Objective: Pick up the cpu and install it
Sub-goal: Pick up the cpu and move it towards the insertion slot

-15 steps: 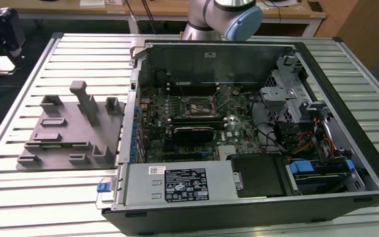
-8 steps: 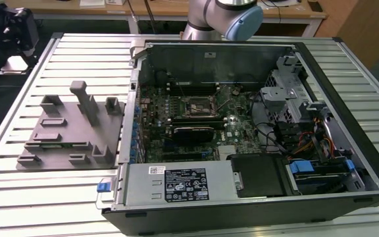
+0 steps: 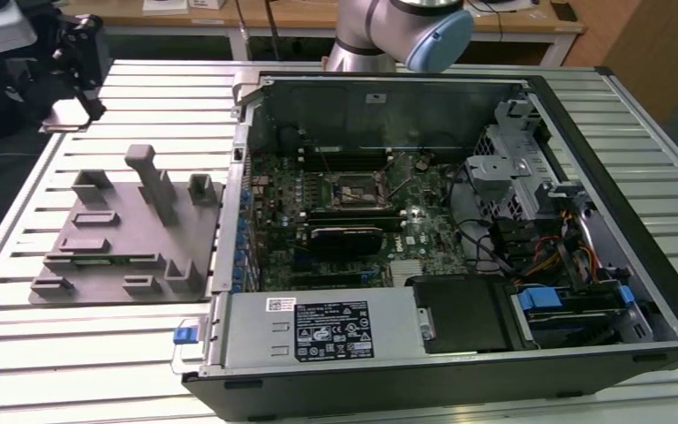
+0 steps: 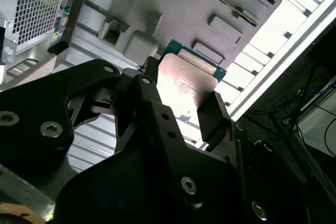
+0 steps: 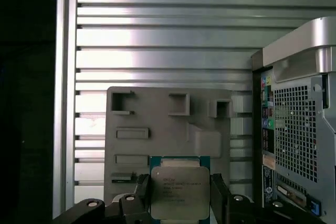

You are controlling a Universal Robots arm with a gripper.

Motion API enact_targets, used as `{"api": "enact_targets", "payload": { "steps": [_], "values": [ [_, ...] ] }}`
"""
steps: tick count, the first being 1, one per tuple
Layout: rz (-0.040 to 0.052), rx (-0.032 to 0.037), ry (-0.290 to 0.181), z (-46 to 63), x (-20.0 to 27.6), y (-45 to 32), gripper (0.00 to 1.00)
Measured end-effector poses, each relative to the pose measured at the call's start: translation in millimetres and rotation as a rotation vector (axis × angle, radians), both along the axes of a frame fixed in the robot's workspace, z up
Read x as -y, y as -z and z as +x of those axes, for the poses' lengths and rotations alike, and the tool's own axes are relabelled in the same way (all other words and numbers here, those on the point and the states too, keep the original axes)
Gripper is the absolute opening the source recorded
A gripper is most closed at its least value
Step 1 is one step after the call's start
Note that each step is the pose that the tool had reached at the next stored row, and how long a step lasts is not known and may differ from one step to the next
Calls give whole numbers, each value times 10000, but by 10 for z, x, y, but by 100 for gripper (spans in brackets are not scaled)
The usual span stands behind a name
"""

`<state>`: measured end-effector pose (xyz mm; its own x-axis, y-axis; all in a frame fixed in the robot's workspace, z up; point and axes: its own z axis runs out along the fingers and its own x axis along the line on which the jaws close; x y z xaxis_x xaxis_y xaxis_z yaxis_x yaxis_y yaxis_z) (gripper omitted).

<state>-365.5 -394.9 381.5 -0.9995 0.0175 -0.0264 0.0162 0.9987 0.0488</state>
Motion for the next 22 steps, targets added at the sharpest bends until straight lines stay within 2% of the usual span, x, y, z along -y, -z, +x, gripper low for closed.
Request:
{"api": "enact_targets", "payload": {
  "steps": [8,22],
  "values": [
    [-1,-1,0,298,-11,0,54],
    [-1,-2,1,890,-34,-1,54]
  ]
}}
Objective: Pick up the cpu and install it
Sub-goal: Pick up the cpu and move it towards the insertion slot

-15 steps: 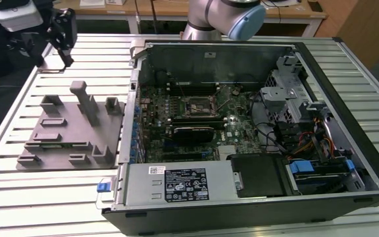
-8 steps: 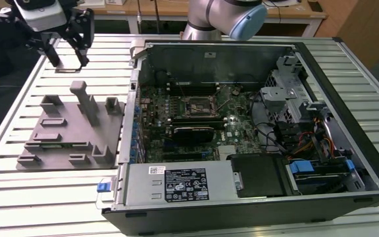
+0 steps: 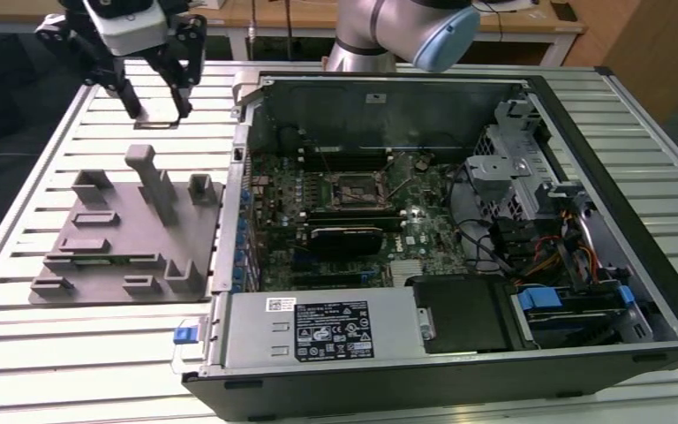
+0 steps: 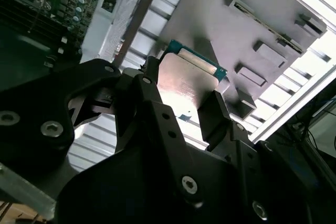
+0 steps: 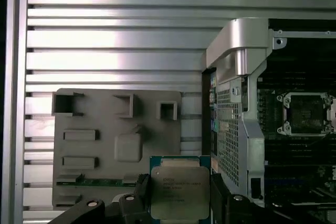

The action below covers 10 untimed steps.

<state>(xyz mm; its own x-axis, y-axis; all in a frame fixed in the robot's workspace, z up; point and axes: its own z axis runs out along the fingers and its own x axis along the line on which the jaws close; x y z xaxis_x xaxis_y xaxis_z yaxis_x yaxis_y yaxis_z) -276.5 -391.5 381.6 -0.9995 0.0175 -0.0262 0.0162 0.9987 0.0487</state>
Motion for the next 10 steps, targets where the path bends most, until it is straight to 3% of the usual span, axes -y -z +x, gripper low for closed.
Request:
{"api": "enact_targets", "payload": {
  "steps": [10],
  "values": [
    [0,0,-1,436,-19,0,54]
  ]
}}
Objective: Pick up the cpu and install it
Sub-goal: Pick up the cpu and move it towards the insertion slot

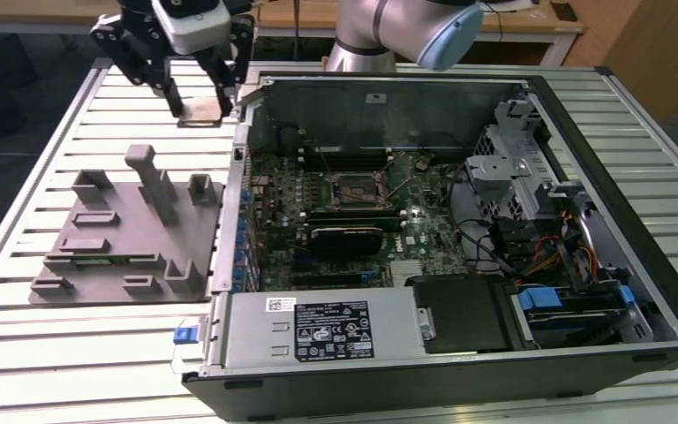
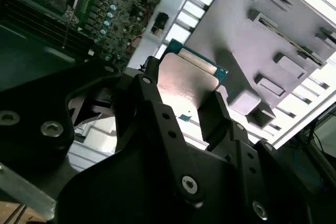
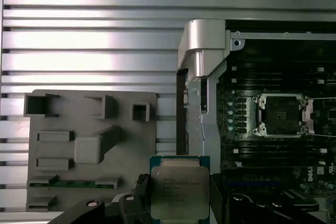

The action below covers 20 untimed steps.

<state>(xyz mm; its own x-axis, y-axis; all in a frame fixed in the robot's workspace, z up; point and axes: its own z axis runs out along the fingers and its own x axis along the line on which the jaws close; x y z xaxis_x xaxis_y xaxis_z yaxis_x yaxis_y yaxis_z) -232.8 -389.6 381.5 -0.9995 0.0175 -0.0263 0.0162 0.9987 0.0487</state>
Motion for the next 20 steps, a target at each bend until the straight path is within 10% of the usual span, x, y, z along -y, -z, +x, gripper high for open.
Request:
{"api": "enact_targets", "payload": {
  "steps": [20],
  "values": [
    [-3,0,0,794,-38,0,54]
  ]
}}
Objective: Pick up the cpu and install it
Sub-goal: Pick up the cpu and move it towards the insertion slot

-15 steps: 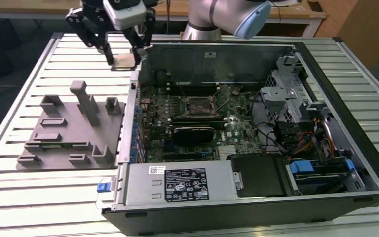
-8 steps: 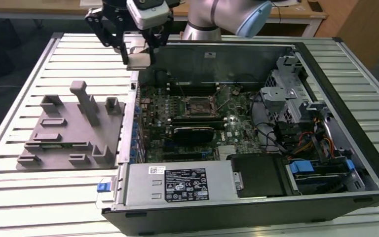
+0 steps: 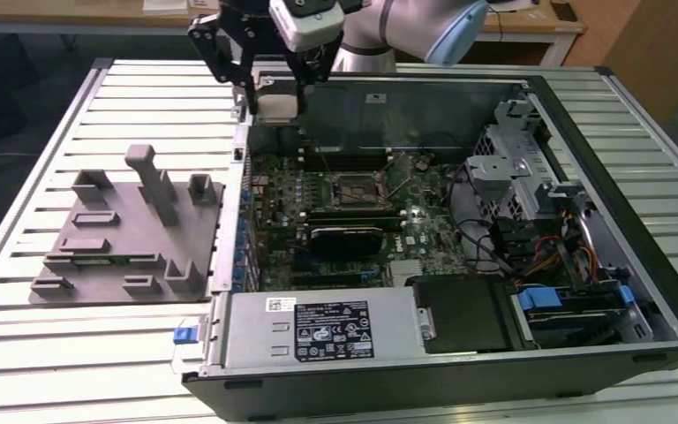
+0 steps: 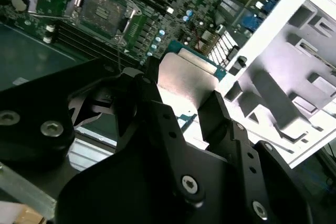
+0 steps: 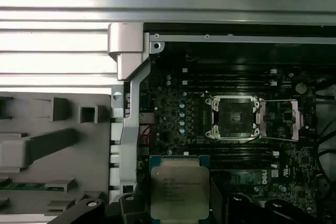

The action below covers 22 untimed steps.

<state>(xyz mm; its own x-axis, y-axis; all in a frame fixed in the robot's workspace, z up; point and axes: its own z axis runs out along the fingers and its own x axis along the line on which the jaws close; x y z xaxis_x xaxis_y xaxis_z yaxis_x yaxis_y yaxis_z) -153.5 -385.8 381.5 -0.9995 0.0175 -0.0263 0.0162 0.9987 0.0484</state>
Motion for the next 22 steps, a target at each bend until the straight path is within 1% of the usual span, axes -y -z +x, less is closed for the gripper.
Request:
{"api": "enact_targets", "payload": {
  "steps": [13,18,22],
  "values": [
    [-5,0,1,386,-29,1,54],
    [-6,0,1,505,-37,7,54],
    [-6,1,0,558,-41,32,54]
  ]
}}
